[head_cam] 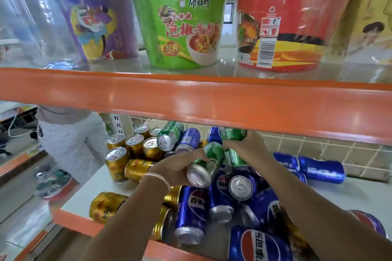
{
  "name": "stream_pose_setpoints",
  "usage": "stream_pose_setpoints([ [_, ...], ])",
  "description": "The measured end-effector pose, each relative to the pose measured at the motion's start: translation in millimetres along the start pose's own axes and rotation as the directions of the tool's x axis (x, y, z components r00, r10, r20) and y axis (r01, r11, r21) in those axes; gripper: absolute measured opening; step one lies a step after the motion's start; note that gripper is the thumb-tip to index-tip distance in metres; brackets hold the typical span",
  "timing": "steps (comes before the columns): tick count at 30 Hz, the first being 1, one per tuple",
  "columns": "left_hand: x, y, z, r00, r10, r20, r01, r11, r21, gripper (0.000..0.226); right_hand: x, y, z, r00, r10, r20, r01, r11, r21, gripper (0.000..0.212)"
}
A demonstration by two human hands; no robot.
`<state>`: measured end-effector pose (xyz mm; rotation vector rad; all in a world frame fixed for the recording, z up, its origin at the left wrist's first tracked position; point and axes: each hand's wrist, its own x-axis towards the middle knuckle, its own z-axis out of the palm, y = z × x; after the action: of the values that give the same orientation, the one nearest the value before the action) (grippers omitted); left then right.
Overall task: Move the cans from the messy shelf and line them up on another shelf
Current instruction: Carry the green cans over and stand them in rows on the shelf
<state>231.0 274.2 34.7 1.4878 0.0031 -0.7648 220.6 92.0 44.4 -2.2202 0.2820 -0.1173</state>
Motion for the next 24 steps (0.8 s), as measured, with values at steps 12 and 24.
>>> stream_pose_setpoints([
  [12,18,0,76,0.981,0.19,0.045,-0.179,0.966,-0.185,0.045,-53,35,-60,0.998,-0.046,-0.045,0.061,0.912,0.407,0.023],
  [24,0,-16,286,0.883,0.454,0.119,-0.469,0.849,0.243,0.014,-170,158,-198,0.879,0.172,-0.445,0.038,0.904,0.426,0.046],
])
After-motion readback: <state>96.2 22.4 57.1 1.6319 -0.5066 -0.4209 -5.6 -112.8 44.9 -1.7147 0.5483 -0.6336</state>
